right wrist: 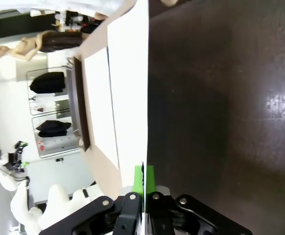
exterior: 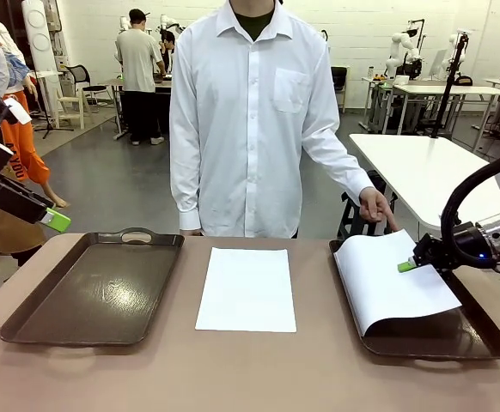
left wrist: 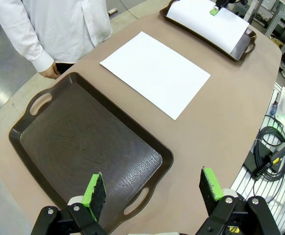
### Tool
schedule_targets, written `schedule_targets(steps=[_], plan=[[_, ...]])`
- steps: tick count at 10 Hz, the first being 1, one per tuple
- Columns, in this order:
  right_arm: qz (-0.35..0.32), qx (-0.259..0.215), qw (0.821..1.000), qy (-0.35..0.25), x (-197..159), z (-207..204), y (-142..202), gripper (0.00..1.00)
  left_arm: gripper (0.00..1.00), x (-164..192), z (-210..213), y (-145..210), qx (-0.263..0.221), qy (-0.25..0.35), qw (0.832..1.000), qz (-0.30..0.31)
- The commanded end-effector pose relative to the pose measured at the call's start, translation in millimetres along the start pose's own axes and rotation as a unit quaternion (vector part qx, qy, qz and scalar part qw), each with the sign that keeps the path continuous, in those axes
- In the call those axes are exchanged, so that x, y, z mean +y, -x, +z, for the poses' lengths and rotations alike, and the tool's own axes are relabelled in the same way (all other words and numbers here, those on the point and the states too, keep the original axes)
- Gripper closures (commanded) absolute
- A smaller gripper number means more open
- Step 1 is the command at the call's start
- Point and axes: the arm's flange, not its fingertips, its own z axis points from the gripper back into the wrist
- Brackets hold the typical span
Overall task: Sort the A4 documents.
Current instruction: Place the A4 Paper in the designated Handle tray.
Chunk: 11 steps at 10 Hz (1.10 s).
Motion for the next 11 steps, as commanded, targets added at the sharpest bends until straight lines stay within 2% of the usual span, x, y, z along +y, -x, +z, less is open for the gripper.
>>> schedule_targets(steps=[1,5,11], plan=[[0.003,0.014,0.999,0.037,5.5,2.4,-3.6,0.99,0.00,1.8,-1.9,1.5,-0.005,0.004,1.000,-0.003],[0.012,0.030,0.997,0.072,11.2,-0.8,-13.2,0.99,0.00,1.8,-1.9,1.5,-0.005,0.004,1.000,-0.003],[-0.014,-0.002,0.995,0.097,0.8,9.2,-10.8,0.99,0.00,1.8,-1.9,1.5,-0.005,0.004,1.000,-0.003]])
